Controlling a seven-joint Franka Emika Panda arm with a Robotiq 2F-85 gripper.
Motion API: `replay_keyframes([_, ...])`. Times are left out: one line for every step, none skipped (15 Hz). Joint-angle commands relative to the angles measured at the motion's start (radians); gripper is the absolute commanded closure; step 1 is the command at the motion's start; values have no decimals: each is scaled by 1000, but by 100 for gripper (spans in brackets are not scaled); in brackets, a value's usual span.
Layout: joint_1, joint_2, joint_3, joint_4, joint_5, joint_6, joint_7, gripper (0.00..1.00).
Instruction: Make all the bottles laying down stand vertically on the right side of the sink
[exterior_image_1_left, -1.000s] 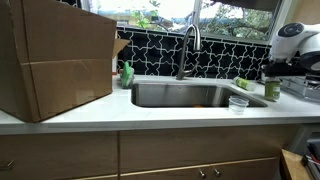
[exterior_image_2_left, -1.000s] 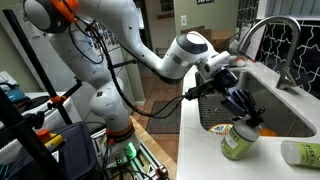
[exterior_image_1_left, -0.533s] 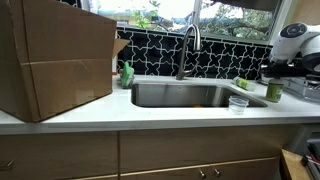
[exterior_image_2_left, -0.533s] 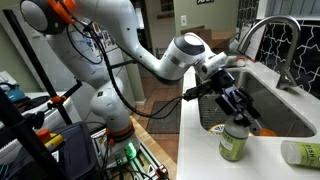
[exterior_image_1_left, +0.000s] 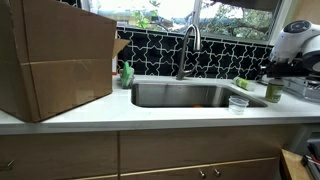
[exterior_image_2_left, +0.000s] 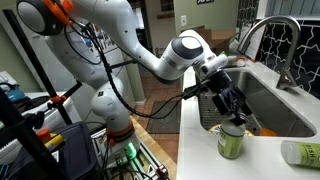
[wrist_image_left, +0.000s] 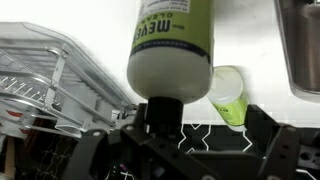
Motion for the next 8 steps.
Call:
replay_keyframes([16,-68,-25,-37,145,5,-179,0])
replay_keyframes([14,-79,-23,-39,187,-2,-226,0])
replay_keyframes([12,-90,-18,-38,238,-20,-279,0])
replay_keyframes([11,-102,-15,-39,284,-26,-333,0])
replay_keyframes([9,-115,-10,-39,329,-37,-390,0])
replay_keyframes([4,-125,1,-35,372,-61,-436,0])
replay_keyframes([-4,-135,11,-30,403,-78,-475,0])
replay_keyframes([-11,-146,21,-25,428,-96,-507,0])
